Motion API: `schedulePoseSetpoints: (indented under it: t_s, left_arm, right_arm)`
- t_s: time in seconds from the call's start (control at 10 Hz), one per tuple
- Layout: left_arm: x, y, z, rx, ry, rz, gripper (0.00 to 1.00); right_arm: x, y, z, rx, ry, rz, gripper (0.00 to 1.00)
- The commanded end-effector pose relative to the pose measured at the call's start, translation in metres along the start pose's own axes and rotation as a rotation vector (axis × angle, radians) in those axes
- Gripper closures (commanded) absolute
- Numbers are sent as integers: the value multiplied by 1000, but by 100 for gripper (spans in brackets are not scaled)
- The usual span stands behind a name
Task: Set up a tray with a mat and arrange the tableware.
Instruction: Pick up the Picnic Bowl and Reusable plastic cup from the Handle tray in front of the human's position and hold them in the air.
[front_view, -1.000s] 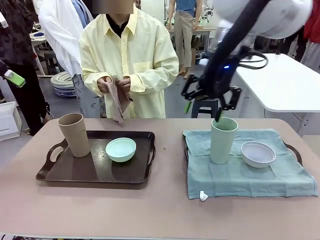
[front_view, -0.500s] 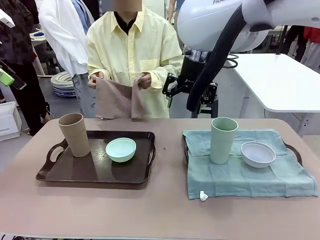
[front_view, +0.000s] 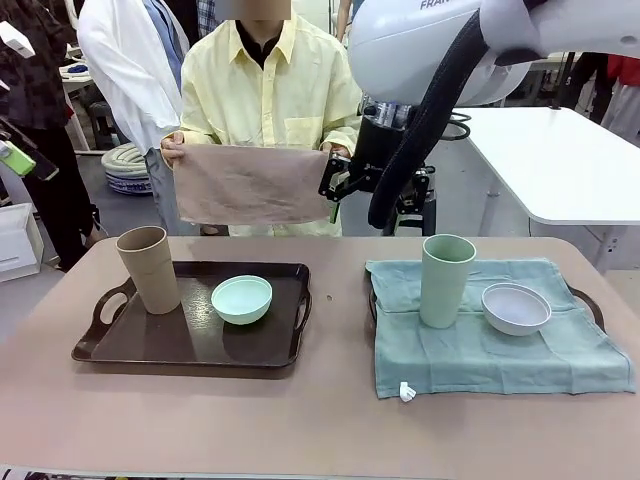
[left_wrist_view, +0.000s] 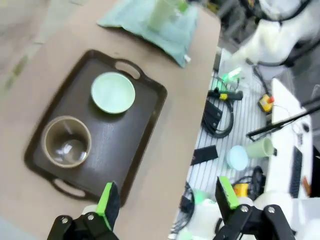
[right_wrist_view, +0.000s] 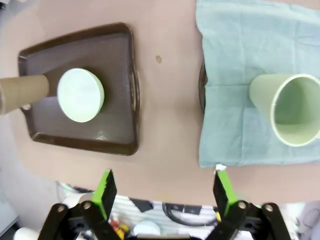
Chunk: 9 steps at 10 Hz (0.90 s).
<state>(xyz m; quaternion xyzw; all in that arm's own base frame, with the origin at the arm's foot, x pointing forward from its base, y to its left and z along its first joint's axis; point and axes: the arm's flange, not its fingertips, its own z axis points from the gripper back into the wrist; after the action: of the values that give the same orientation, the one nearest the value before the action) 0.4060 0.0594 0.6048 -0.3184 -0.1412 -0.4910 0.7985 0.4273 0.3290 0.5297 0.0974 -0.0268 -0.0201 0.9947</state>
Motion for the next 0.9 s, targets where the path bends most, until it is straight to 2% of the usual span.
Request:
schedulePoseSetpoints:
  t_s: [0.0,0.1,0.3,0.6,0.8]
  left_arm:
    - [17,-15,-17,187,38,-380,0]
    - [18,-7,-24,253,49,-500,0]
    - [11,16,-28,182,43,-578,0]
    - [-6,69,-33,39,13,-572,0]
    - [-21,90,-43,-14,18,-513,0]
  right_arm:
    - [1,12,-9,-32,-43,9,0]
    - [-1,32,-15,-49,-59,58,0]
    - [-4,77,-26,-79,-76,133,0]
    - [15,132,-66,-98,-43,138,0]
    - [19,145,-94,-115,7,137,0]
